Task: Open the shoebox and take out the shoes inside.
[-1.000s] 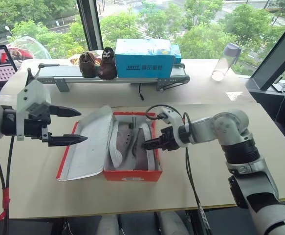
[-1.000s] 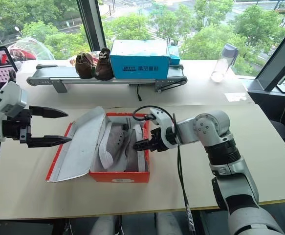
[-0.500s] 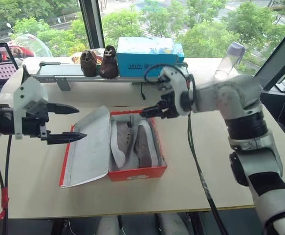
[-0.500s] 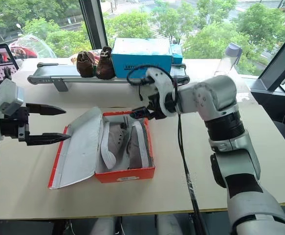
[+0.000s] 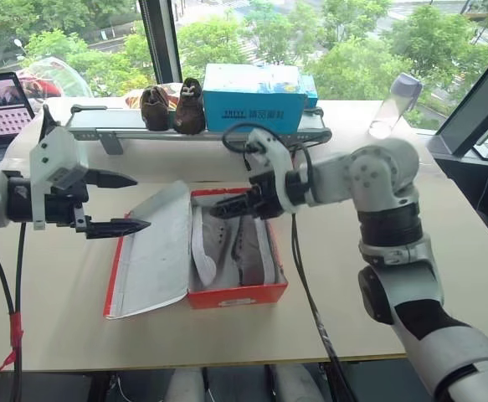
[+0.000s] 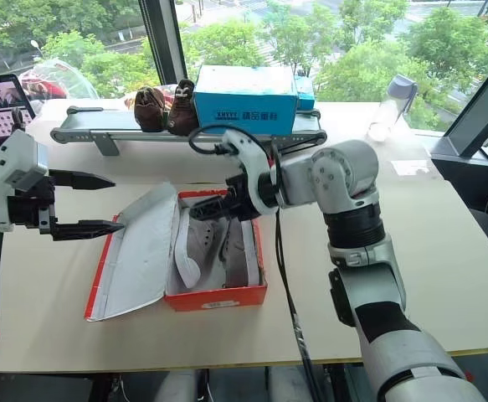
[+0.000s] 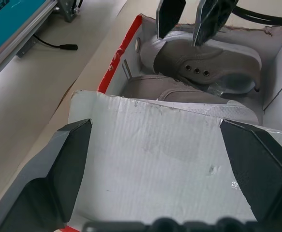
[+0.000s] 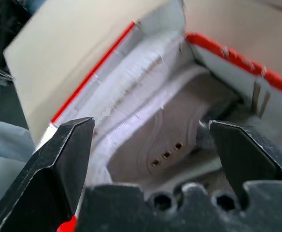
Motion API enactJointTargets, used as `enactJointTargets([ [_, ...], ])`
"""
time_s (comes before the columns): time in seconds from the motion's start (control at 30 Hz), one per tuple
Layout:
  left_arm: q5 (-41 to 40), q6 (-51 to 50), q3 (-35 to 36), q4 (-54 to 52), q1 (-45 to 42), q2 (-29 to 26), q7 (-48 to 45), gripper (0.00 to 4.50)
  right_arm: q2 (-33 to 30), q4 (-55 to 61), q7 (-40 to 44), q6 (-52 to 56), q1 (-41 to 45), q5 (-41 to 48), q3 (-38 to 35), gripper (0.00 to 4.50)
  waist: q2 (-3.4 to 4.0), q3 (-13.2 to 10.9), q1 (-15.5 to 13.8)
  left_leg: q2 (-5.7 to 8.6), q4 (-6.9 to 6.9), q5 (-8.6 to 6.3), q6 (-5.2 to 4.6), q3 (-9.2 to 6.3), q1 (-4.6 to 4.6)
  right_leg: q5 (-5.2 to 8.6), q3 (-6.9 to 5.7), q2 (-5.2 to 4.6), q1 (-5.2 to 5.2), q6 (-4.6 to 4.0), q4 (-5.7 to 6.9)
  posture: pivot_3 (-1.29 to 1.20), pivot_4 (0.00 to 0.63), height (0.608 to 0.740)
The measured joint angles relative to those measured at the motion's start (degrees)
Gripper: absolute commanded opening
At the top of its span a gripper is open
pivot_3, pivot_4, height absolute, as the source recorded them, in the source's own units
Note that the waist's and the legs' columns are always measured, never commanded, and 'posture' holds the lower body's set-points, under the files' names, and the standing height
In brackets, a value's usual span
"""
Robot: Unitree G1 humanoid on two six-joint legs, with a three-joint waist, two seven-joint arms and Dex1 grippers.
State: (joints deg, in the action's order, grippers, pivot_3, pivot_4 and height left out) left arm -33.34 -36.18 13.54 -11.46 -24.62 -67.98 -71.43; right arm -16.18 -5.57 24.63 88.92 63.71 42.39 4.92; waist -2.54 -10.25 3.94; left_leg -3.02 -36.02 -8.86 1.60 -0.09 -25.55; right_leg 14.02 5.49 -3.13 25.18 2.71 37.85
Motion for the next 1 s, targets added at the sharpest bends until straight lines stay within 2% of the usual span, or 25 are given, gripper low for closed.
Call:
enactJointTargets([
  [0.2, -0.01, 0.03, 0.24, -0.24, 1.09, -0.01, 0.12, 4.50, -2.60, -2.66, 1.89, -6.52, -1.45, -5.66, 3.97, 4.49, 0.00, 0.00, 0.16, -0.01, 0.01, 0.00, 0.00, 0.00, 0.04, 0.02, 0.01, 0.02, 0.00, 0.03, 0.01, 0.00, 0.150, 0.740],
  [0.47, -0.03, 0.03, 1.16, -0.40, 2.40, -0.04, 0.54, 4.50, -2.50, -5.28, 4.86, -10.91, -1.18, -9.06, 6.04, 4.49, -0.01, 0.00, 0.08, -0.01, -0.03, 0.00, 0.00, 0.00, 0.06, 0.02, 0.01, 0.02, -0.04, 0.04, 0.04, 0.00, 0.150, 0.740],
  [1.0, -0.12, 0.01, 1.22, -0.49, 2.46, -0.07, 0.53, 4.50, -1.49, -9.03, 5.24, -15.58, 0.51, -15.56, 6.24, 4.49, 0.00, 0.00, 0.04, -0.01, -0.03, 0.00, 0.00, 0.00, 0.05, 0.02, 0.00, 0.01, -0.03, 0.05, 0.03, 0.00, 0.150, 0.740],
])
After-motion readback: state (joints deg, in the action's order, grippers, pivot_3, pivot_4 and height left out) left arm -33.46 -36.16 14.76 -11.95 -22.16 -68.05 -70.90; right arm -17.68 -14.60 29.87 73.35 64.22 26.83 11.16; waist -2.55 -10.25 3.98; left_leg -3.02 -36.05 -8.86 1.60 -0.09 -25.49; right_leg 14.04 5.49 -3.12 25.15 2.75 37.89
